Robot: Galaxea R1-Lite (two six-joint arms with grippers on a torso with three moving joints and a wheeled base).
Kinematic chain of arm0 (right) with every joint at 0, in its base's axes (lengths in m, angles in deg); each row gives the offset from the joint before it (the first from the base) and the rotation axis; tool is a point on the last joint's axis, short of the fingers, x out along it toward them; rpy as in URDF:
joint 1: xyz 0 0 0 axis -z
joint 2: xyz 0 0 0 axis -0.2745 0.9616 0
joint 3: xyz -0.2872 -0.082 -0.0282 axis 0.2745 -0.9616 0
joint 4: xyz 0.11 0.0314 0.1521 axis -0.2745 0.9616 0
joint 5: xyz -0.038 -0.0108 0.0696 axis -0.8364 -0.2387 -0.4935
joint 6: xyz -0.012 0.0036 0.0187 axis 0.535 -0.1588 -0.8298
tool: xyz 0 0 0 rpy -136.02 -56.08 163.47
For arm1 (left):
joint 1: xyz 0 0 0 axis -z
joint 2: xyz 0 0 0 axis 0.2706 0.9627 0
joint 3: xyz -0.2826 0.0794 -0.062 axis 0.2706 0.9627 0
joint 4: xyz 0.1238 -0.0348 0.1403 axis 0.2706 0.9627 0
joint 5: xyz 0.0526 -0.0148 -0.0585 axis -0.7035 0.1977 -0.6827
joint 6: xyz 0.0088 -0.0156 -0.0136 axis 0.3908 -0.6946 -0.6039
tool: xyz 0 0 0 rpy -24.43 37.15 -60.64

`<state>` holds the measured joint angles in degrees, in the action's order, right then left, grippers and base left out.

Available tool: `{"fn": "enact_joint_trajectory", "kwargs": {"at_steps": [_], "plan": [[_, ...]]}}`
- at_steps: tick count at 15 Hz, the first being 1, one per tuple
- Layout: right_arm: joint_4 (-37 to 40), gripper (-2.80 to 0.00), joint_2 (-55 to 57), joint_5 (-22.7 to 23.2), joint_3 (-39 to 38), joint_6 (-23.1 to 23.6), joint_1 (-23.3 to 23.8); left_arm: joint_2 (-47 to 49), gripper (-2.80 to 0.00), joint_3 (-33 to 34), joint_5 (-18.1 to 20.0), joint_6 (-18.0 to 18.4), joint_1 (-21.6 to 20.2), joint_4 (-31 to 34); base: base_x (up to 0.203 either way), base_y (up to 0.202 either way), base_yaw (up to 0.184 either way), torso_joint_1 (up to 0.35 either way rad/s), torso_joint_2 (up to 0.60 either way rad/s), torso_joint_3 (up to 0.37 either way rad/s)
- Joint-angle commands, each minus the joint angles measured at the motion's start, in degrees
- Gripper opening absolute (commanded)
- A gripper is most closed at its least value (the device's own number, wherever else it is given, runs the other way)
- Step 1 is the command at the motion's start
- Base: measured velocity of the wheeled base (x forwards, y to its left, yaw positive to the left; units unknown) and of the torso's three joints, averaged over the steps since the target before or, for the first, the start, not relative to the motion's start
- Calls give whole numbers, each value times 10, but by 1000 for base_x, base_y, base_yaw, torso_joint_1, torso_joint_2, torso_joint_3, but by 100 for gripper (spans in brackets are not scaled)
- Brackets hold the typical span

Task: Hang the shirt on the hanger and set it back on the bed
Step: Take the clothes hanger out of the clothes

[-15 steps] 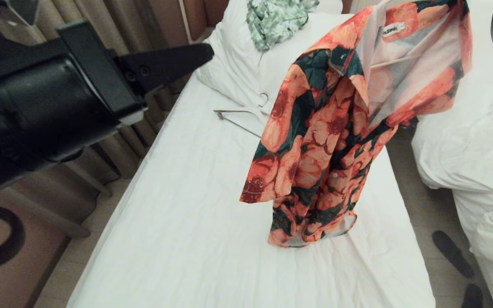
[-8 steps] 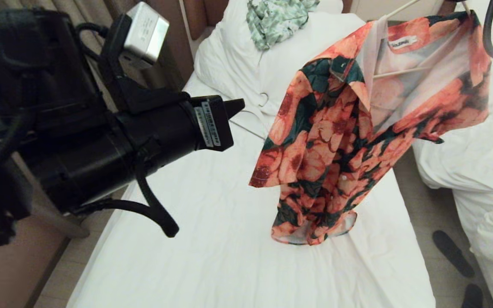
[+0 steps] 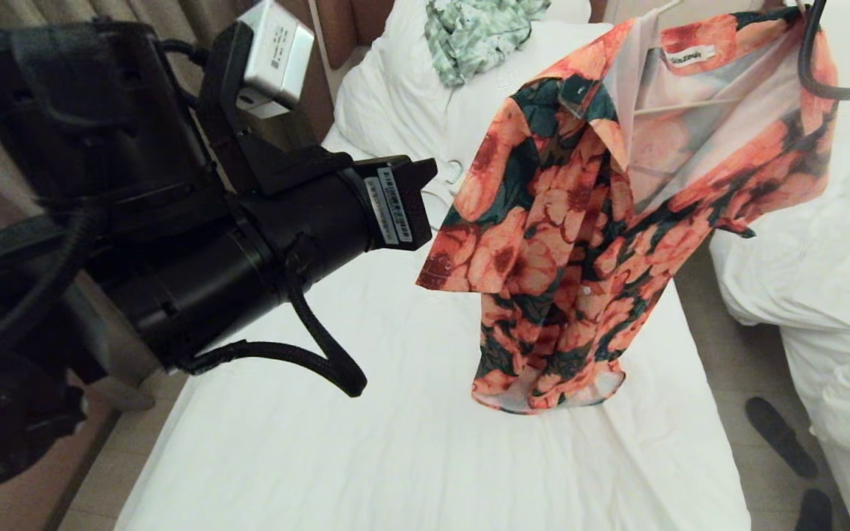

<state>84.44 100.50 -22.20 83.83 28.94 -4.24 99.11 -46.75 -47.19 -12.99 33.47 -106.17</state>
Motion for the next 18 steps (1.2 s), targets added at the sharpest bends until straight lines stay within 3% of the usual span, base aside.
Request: {"fn": "enact_joint_trajectory", "kwargs": {"at_steps": [1, 3, 5, 8, 10, 12, 16, 18], "plan": [[-1, -280, 10, 0, 1, 0, 0, 6, -280, 0, -1, -1, 3, -3, 0, 0, 0, 0, 0, 0], [-3, -280, 16, 0, 5, 0, -2, -3, -280, 3, -1, -3, 35, -3, 0, 0, 0, 0, 0, 0], [-3, -280, 19, 0, 11, 0, -4, -13, -280, 24, -4, -3, 93, -3, 0, 0, 0, 0, 0, 0], [-2, -280, 22, -1, 12, 0, -9, 10, -280, 36, -9, -7, 124, -9, 0, 0, 0, 0, 0, 0], [-1, -280, 23, -14, 12, 0, -32, 43, -280, 54, -12, -7, 158, -61, 0, 0, 0, 0, 0, 0], [-1, -280, 28, -34, 10, -5, -39, 110, -280, 31, -31, 1, 159, -110, 0, 0, 0, 0, 0, 0], [-1, -280, 34, -34, 13, -10, -43, 224, -280, -70, -71, 66, 161, -138, 0, 0, 0, 0, 0, 0], [-1, -280, 33, -33, 13, -11, -42, 276, -280, -113, -91, 116, 159, -148, 0, 0, 0, 0, 0, 0]]}}
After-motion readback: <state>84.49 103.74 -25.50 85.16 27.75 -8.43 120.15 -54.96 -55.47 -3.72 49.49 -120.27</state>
